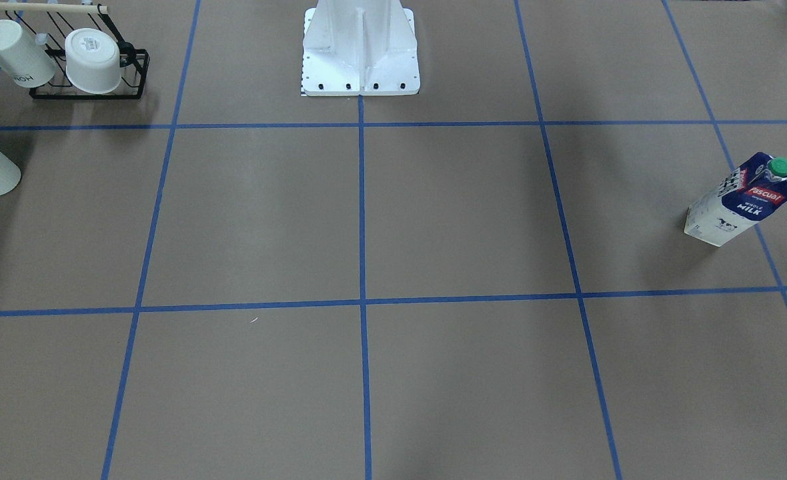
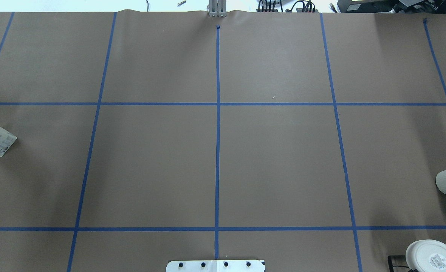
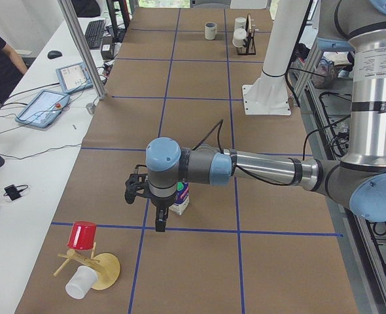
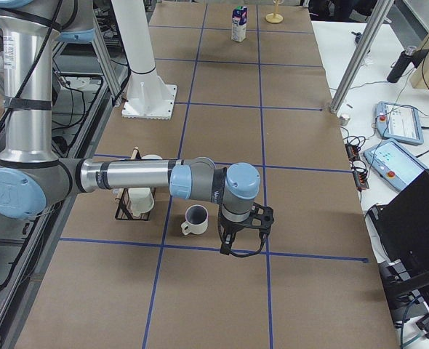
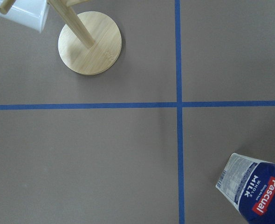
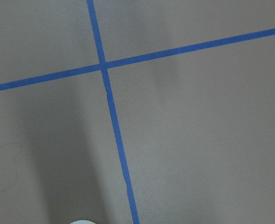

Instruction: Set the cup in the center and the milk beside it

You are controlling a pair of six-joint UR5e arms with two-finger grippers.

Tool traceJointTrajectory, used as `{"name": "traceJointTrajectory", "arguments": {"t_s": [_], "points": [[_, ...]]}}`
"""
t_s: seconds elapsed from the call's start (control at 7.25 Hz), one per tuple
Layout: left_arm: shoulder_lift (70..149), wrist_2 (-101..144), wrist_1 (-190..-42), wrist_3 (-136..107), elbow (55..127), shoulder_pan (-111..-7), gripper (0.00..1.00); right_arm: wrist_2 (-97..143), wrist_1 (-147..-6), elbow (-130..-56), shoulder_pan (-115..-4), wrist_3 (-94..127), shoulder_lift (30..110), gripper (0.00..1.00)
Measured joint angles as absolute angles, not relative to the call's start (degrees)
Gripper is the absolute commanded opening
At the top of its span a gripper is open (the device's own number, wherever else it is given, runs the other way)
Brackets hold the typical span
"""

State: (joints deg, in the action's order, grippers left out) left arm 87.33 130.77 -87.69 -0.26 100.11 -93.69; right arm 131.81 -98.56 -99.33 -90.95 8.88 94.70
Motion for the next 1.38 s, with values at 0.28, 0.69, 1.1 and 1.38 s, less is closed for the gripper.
{"name": "traceJointTrajectory", "arguments": {"t_s": [0.28,0.69,1.1,1.38], "points": [[87.2,131.2,-87.8,-0.2,100.3,-93.7,0.98,132.6,-98.5,-99.5,-90.9,8.9,93.5,1.00],[87.0,131.5,-88.0,0.2,100.4,-93.7,0.98,135.8,-98.4,-98.6,-90.9,9.2,93.2,1.00],[87.7,130.9,-87.4,-0.6,99.3,-93.4,0.98,136.5,-96.0,-97.8,-90.9,8.9,93.7,1.00],[87.7,131.3,-87.7,-0.7,99.6,-93.4,0.98,136.2,-95.7,-97.1,-90.9,8.6,93.5,1.00]]}}
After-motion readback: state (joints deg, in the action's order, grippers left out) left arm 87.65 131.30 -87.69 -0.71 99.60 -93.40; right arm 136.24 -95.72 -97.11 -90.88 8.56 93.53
